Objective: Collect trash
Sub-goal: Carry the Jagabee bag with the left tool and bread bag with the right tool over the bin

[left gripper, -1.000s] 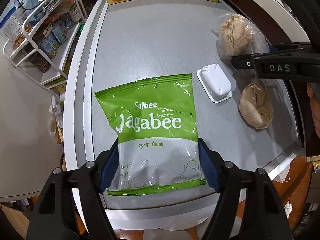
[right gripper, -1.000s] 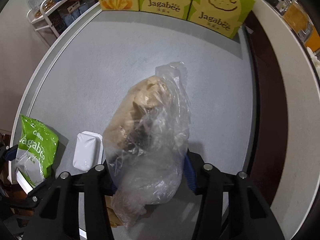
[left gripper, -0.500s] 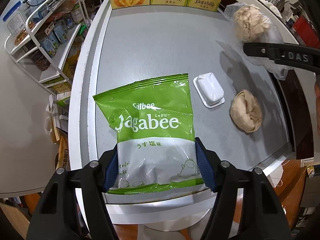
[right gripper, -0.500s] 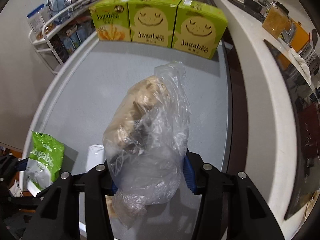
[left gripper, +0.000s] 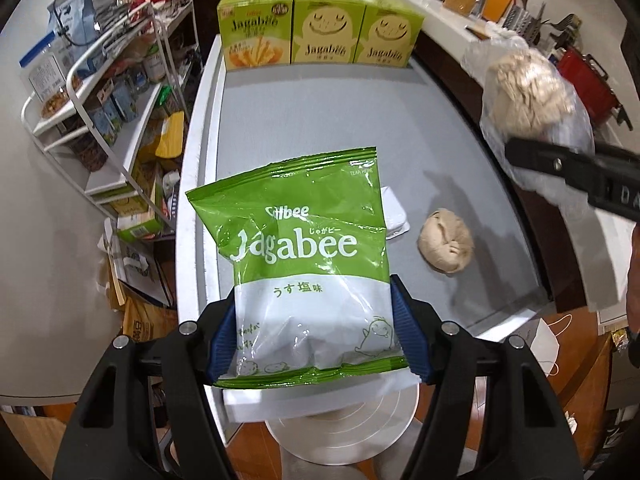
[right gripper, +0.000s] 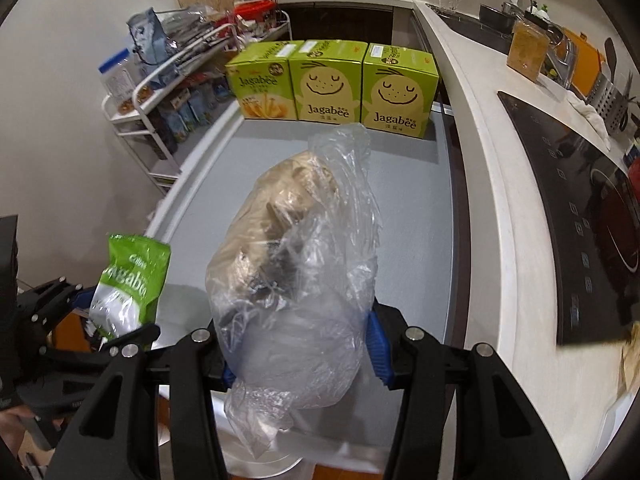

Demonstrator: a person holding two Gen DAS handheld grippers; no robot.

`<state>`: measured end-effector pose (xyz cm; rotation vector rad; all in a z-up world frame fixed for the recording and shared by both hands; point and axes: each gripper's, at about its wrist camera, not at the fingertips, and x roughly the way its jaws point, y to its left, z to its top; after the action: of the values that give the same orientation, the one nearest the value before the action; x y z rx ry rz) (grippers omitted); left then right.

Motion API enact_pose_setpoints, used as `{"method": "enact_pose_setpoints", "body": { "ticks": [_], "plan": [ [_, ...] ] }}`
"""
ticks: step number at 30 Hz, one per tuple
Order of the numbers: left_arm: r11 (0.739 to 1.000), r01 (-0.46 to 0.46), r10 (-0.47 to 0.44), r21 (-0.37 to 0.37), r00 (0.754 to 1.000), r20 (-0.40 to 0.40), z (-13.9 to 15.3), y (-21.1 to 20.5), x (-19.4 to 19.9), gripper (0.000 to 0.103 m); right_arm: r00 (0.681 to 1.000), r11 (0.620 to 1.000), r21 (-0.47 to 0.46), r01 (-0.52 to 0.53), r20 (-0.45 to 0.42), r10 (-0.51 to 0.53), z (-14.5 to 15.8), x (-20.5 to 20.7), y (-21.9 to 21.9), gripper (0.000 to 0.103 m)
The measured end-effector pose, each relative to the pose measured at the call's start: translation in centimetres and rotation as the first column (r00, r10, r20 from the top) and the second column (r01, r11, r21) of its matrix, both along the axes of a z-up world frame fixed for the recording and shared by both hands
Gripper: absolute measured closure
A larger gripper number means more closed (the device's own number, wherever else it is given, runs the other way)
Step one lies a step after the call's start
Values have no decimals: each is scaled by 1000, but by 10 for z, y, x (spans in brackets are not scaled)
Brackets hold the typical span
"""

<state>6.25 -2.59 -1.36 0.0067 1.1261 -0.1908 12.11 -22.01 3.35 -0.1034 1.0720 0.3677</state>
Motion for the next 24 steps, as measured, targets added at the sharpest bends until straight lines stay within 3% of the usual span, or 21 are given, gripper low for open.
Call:
{"method": "enact_pose_setpoints", "body": {
  "ticks": [12,18,24],
  "plan": [
    [998,57,-56,-16,996,67,32,6,-57,35,995,993,68,-98,3,98,18,-90,3,55],
    [990,140,-140,12,989,56,28,-2,-91,35,981,983,84,-161,-95,169,-7,-141,13,55],
    [974,222,-221,33,975,-23,7,-11,-120,35,956,980,72,-184,-220,196,-41,-175,12,55]
  ]
}}
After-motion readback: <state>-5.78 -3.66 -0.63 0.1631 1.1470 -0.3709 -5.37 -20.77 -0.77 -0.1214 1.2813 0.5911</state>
